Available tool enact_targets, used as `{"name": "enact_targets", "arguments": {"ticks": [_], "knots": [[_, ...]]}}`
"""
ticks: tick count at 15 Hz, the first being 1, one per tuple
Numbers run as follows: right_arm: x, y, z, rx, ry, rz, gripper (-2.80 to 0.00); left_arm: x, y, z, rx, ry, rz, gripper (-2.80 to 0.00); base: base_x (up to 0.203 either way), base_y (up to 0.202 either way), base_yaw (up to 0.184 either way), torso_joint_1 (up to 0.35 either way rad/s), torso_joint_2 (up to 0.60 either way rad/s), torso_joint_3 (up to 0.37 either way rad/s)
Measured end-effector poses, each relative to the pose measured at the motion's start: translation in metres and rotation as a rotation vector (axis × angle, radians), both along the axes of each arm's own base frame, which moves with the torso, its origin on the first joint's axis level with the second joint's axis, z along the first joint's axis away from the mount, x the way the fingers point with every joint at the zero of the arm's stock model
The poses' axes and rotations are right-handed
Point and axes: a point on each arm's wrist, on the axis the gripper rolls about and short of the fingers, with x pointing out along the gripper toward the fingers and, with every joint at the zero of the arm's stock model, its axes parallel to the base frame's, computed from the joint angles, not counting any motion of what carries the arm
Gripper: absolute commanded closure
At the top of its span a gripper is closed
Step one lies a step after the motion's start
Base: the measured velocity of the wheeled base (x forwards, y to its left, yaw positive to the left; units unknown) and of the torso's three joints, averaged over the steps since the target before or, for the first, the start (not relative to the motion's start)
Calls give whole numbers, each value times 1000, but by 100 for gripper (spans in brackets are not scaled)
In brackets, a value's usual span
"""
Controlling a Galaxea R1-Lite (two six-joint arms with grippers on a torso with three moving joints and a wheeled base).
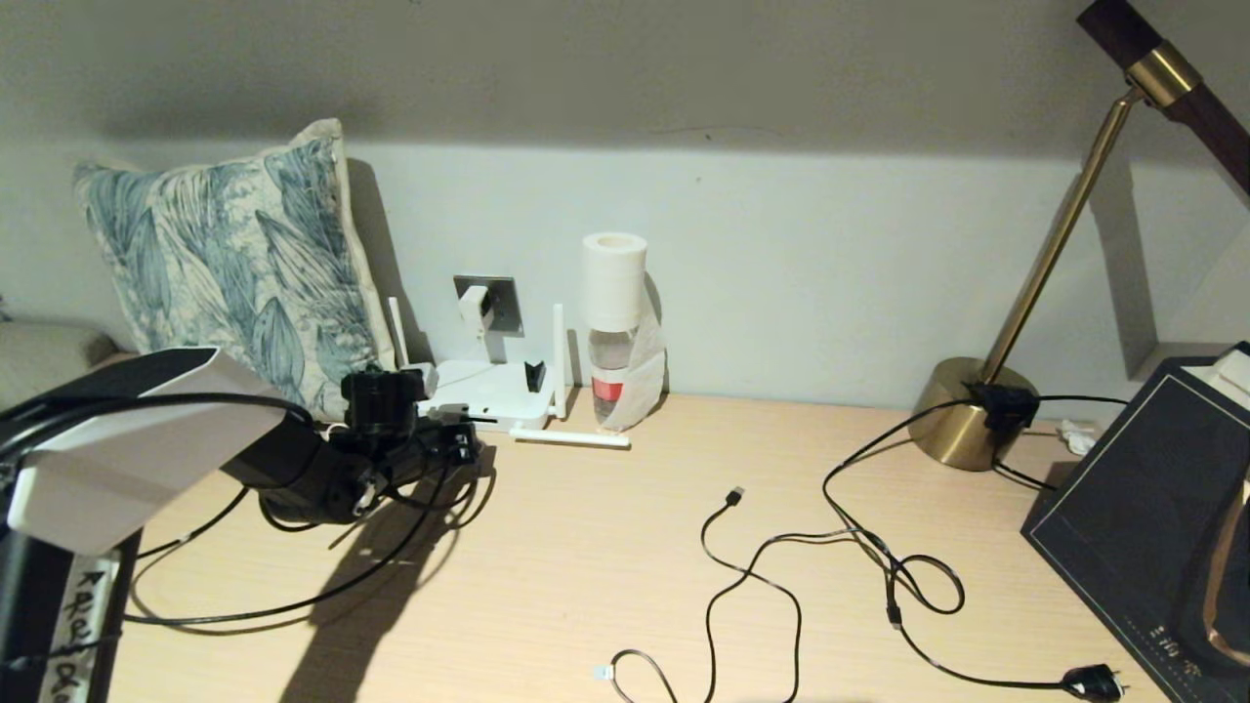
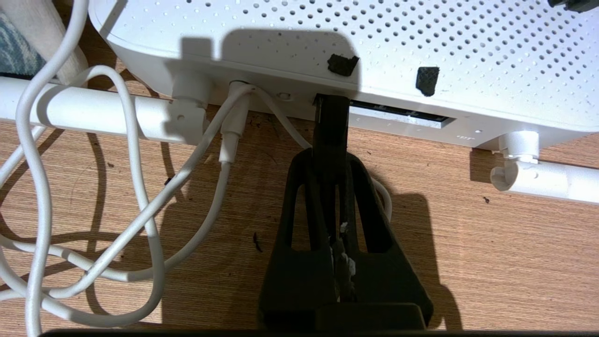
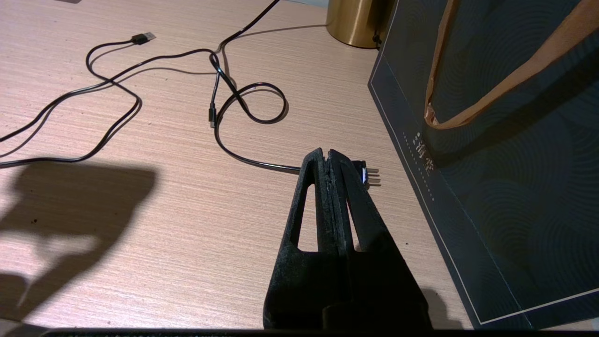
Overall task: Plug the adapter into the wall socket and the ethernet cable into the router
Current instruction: Plug cable into router interface
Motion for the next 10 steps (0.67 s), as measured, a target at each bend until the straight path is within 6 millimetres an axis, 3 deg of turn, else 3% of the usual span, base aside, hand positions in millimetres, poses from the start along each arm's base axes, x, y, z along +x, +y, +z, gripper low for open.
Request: {"name": "enact_targets", "arguments": {"ticks": [10], "knots": [[0, 0, 0, 0, 0, 0, 0, 1, 0, 1, 6, 3, -2, 0, 0, 0, 0, 0, 0, 0]]}}
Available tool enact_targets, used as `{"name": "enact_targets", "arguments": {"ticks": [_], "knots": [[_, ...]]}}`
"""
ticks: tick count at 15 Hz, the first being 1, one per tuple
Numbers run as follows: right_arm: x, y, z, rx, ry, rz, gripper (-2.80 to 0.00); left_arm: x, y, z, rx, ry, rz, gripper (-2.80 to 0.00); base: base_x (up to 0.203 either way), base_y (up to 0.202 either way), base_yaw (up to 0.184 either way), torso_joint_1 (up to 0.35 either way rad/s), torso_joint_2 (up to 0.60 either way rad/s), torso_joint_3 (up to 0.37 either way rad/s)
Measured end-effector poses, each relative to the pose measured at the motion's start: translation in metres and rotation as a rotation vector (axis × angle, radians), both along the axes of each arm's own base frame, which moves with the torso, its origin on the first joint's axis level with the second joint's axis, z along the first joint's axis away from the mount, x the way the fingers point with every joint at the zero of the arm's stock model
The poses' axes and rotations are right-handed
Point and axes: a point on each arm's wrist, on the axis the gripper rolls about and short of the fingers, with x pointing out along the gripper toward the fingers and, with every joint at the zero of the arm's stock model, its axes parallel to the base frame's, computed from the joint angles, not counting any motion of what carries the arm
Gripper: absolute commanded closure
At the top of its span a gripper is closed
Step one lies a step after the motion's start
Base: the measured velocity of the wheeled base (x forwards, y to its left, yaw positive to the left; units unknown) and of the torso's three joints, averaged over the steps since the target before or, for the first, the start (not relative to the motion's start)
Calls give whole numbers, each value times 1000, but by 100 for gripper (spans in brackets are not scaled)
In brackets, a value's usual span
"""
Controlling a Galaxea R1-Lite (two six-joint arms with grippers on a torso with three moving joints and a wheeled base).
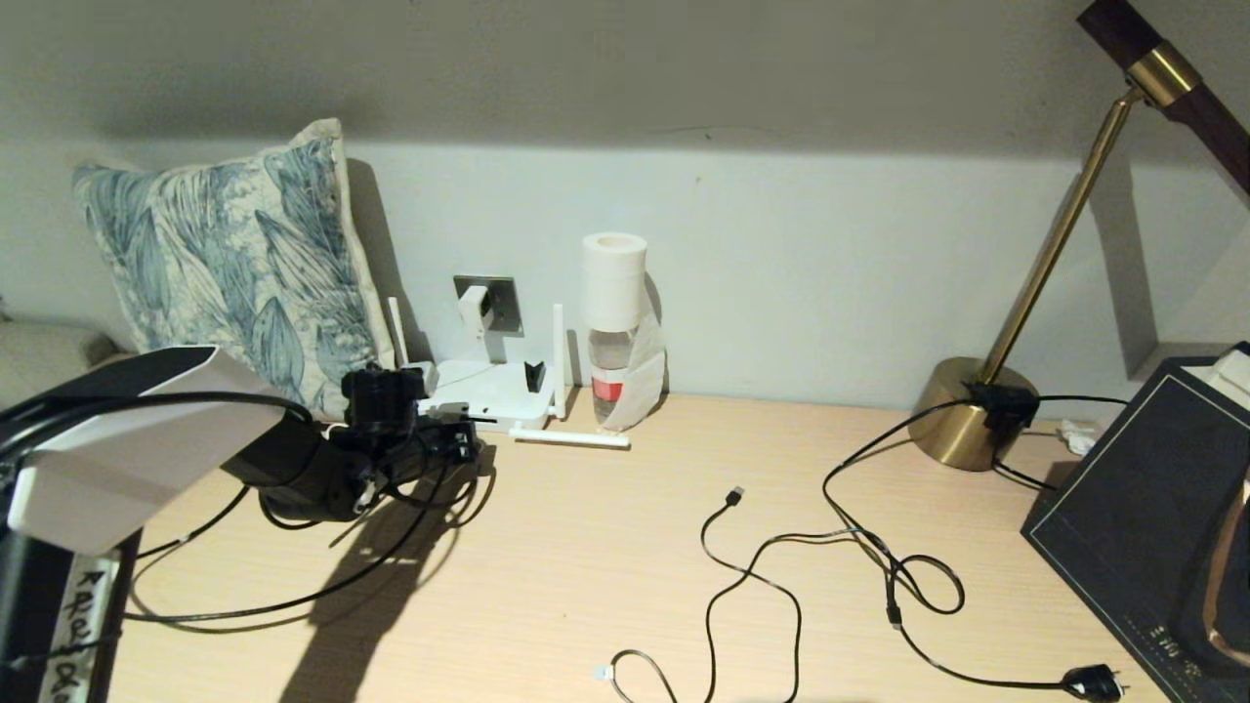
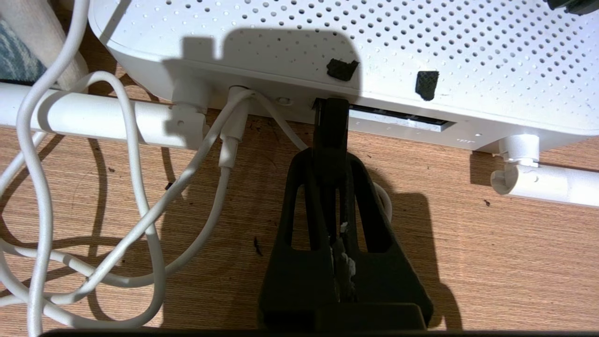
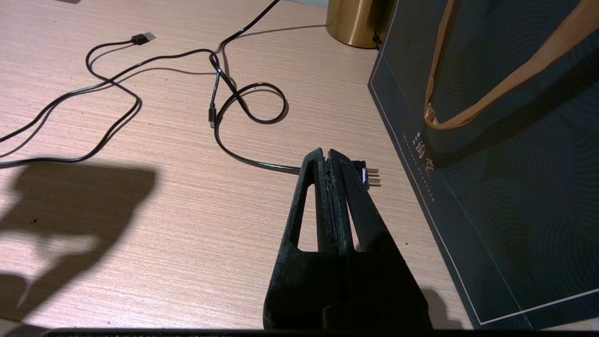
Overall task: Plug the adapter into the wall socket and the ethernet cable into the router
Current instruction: Plug cable into router interface
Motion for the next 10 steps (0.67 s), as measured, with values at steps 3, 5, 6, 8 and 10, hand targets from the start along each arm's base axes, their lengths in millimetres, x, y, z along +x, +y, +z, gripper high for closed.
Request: {"name": "enact_targets", "arguments": {"ticks": [3, 5, 6, 8, 10], "knots": [[0, 0, 0, 0, 0, 0, 0, 0, 0, 0, 22, -2, -1, 0, 0, 0, 0, 0, 0, 0], [0, 0, 0, 0, 0, 0, 0, 0, 0, 0, 23, -1, -1, 0, 0, 0, 0, 0, 0, 0], [0, 0, 0, 0, 0, 0, 0, 0, 0, -1, 23, -1, -1, 0, 0, 0, 0, 0, 0, 0], [0, 0, 0, 0, 1, 0, 0, 0, 0, -2, 23, 1, -1, 0, 0, 0, 0, 0, 0, 0], [0, 0, 0, 0, 1, 0, 0, 0, 0, -2, 22, -8, -3, -280, 0, 0, 0, 0, 0, 0]]}}
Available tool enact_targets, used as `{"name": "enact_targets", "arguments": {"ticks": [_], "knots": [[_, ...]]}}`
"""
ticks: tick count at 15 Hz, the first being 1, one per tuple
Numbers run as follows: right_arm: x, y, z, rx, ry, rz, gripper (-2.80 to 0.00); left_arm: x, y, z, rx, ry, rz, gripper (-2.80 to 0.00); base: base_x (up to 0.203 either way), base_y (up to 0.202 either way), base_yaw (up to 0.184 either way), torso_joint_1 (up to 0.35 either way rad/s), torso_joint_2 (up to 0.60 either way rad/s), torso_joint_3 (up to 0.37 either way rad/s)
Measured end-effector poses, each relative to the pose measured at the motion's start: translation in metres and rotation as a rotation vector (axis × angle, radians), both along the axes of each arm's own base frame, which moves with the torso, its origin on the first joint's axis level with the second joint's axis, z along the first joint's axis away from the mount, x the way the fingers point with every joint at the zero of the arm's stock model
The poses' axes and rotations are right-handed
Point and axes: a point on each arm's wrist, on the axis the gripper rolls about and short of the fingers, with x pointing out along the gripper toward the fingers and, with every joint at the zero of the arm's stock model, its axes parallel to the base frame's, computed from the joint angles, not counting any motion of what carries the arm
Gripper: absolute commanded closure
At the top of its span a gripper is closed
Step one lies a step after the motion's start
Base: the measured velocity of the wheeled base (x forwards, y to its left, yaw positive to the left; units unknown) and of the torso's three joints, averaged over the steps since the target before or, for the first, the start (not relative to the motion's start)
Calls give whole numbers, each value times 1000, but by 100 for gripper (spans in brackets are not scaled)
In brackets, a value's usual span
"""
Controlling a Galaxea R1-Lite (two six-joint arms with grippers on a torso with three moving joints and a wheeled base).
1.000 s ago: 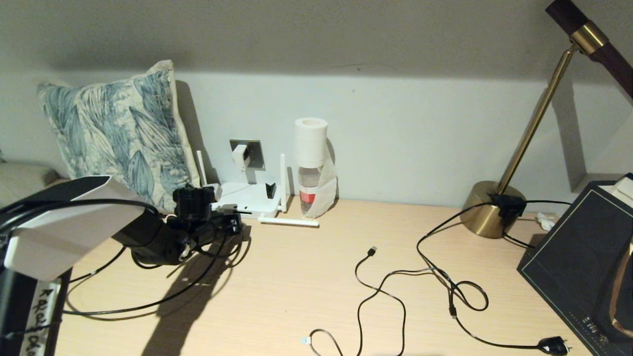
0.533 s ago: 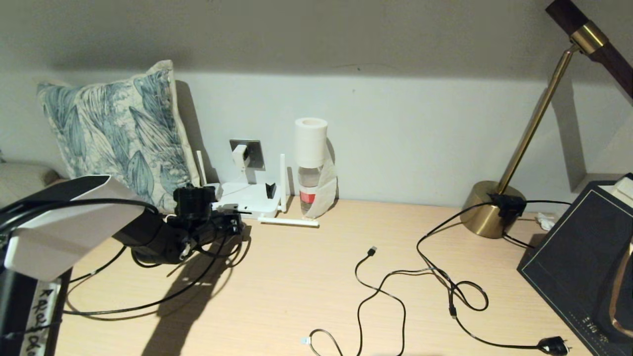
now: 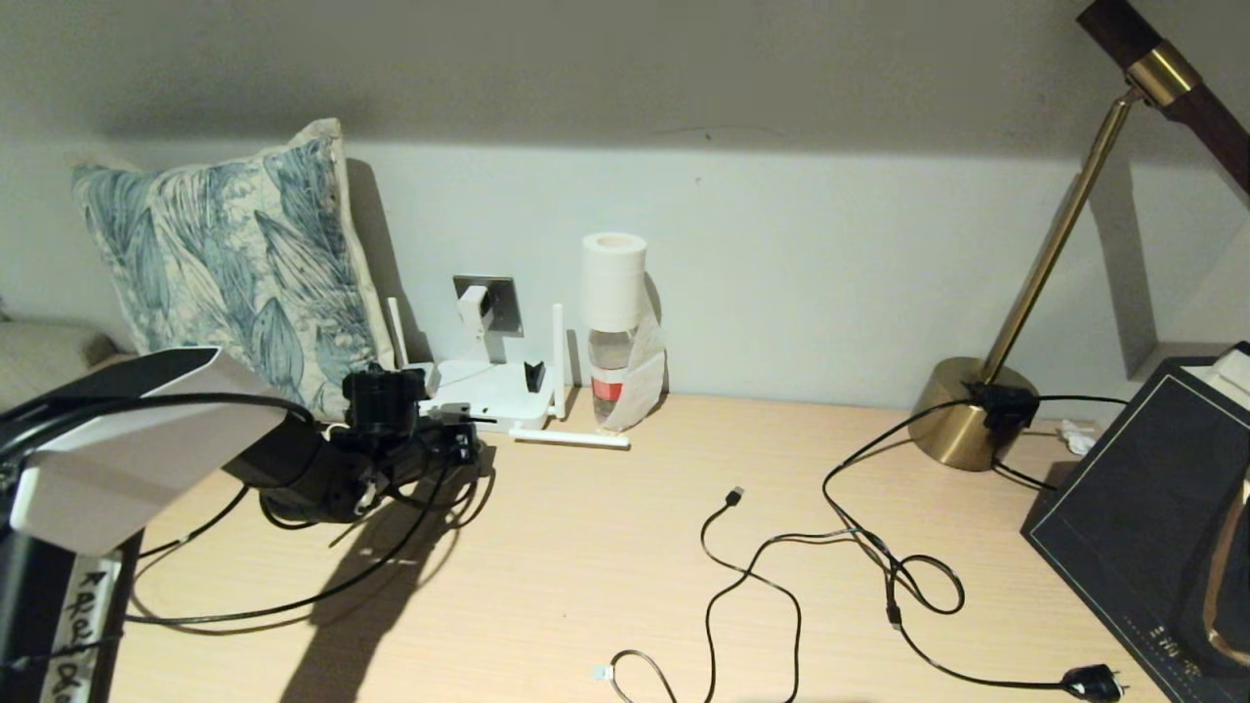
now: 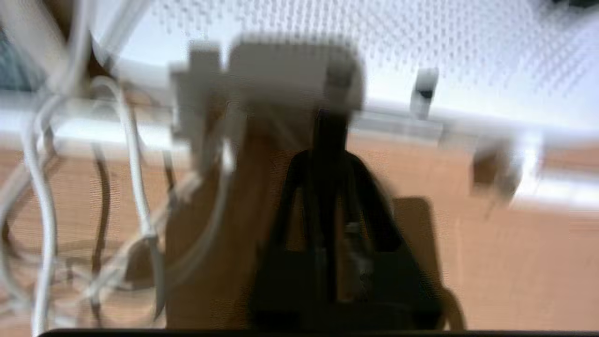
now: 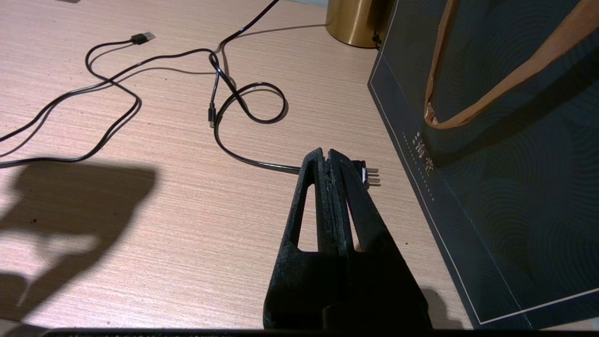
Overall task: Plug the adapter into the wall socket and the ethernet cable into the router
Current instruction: Plug cable into router interface
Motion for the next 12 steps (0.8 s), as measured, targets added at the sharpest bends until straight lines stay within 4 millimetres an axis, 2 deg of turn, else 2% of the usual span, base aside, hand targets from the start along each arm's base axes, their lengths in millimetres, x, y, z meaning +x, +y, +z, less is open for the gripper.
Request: {"name": "enact_targets", "arguments": {"ticks": [7, 10, 12], "knots": [[0, 0, 0, 0, -1, 0, 0, -6, 1, -5, 0, 25, -1, -280, 0, 0, 0, 0, 0, 0], [0, 0, 0, 0, 0, 0, 0, -21, 1, -3, -1, 45, -5, -280, 0, 0, 0, 0, 0, 0], [0, 0, 0, 0, -1, 0, 0, -34, -1, 11, -4, 6, -13, -280, 0, 0, 0, 0, 0, 0]]}}
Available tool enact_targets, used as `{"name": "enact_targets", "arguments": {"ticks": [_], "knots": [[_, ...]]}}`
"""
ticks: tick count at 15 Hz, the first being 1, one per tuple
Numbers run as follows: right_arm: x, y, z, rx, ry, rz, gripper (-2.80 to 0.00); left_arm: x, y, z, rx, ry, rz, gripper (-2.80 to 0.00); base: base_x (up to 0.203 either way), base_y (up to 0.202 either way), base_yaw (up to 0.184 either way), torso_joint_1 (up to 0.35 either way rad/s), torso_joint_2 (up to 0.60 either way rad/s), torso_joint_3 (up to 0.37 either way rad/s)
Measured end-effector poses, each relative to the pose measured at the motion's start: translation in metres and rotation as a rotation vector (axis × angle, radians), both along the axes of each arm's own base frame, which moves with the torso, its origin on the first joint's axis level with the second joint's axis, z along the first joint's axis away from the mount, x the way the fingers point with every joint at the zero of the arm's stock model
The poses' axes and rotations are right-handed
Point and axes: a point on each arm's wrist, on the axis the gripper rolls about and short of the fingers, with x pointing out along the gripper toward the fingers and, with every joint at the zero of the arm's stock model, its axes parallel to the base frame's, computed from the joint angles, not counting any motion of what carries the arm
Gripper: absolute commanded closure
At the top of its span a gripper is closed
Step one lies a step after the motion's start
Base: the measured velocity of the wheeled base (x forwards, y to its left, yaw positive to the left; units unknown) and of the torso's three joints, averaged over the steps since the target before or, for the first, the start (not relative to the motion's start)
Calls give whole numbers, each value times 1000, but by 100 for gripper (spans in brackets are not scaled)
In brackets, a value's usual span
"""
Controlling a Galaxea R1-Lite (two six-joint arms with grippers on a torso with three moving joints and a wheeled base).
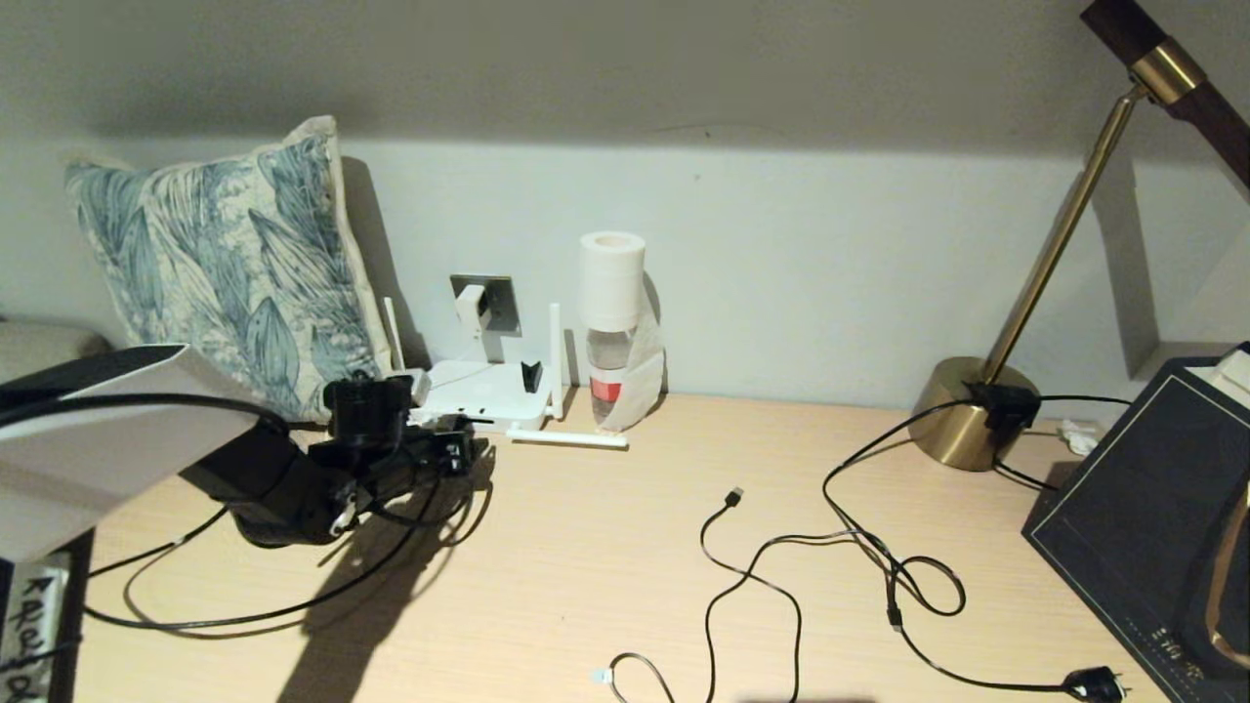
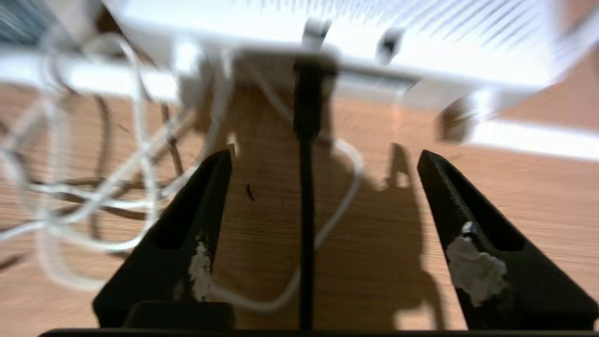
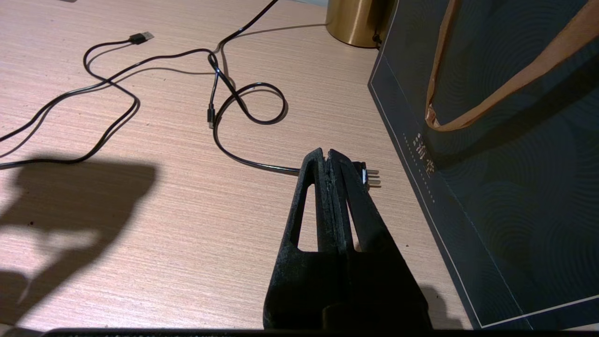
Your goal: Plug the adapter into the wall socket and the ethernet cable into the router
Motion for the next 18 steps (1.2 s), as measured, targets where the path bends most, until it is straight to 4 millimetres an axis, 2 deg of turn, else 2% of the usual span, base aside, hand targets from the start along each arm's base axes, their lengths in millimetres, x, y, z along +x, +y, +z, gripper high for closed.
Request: {"name": "enact_targets", "arguments": {"ticks": [2, 3, 7, 9, 11, 13, 14, 16, 18], "knots": [[0, 0, 0, 0, 0, 0, 0, -15, -2, 23, -7, -60, -11, -280, 0, 0, 0, 0, 0, 0], [0, 0, 0, 0, 0, 0, 0, -23, -3, 36, -13, -88, -16, 0, 0, 0, 0, 0, 0, 0], [0, 0, 0, 0, 0, -1, 0, -59, 1, 97, -32, -229, -16, 0, 0, 0, 0, 0, 0, 0], [0, 0, 0, 0, 0, 0, 0, -88, 5, 132, -31, -316, -2, 0, 0, 0, 0, 0, 0, 0], [0, 0, 0, 0, 0, 0, 0, -128, 10, 165, -10, -396, 1, 0, 0, 0, 0, 0, 0, 0], [0, 0, 0, 0, 0, 0, 0, -182, 14, 183, 33, -429, -26, 0, 0, 0, 0, 0, 0, 0], [0, 0, 0, 0, 0, 0, 0, -212, 14, 179, 58, -408, -56, 0, 0, 0, 0, 0, 0, 0], [0, 0, 0, 0, 1, 0, 0, -276, 17, 140, 110, -271, -145, 0, 0, 0, 0, 0, 0, 0], [0, 0, 0, 0, 0, 0, 0, -331, 27, 98, 145, -164, -215, 0, 0, 0, 0, 0, 0, 0]]}}
